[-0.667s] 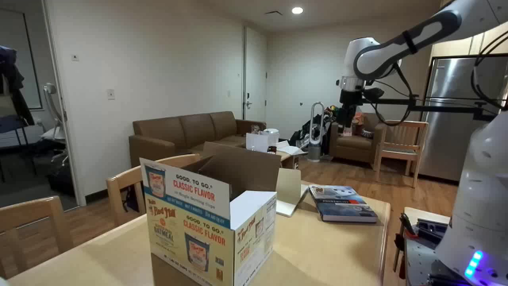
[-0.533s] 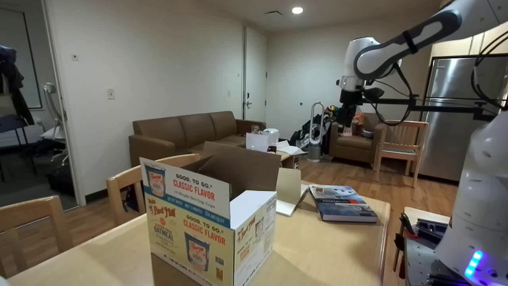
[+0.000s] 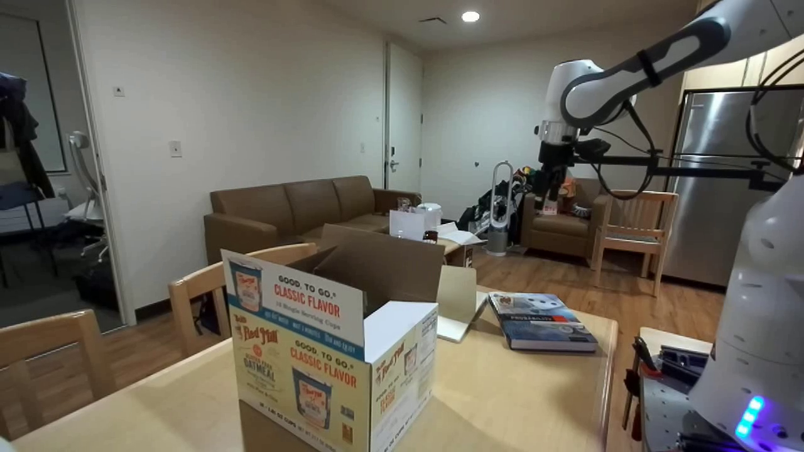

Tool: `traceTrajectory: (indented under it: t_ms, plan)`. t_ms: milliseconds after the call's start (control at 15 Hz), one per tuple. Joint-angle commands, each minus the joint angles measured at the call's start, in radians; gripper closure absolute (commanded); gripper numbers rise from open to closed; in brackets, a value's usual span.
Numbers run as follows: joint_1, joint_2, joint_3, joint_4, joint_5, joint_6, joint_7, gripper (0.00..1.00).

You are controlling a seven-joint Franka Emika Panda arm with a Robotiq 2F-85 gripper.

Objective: Open the book

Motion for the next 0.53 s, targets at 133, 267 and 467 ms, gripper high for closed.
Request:
traceTrajectory:
  t_ms: [133,267,467]
  plan:
    - [-0.115,-0.002,-0.034,-0.059,-0.076,0.140,0.067,0.00]
    - [-0.154,0.006,-0.052,-0.075,-0.088,0.183,0.075,0.00]
    - [-0.181,0.016,-0.078,-0.096,-0.081,0.222,0.054,0.00]
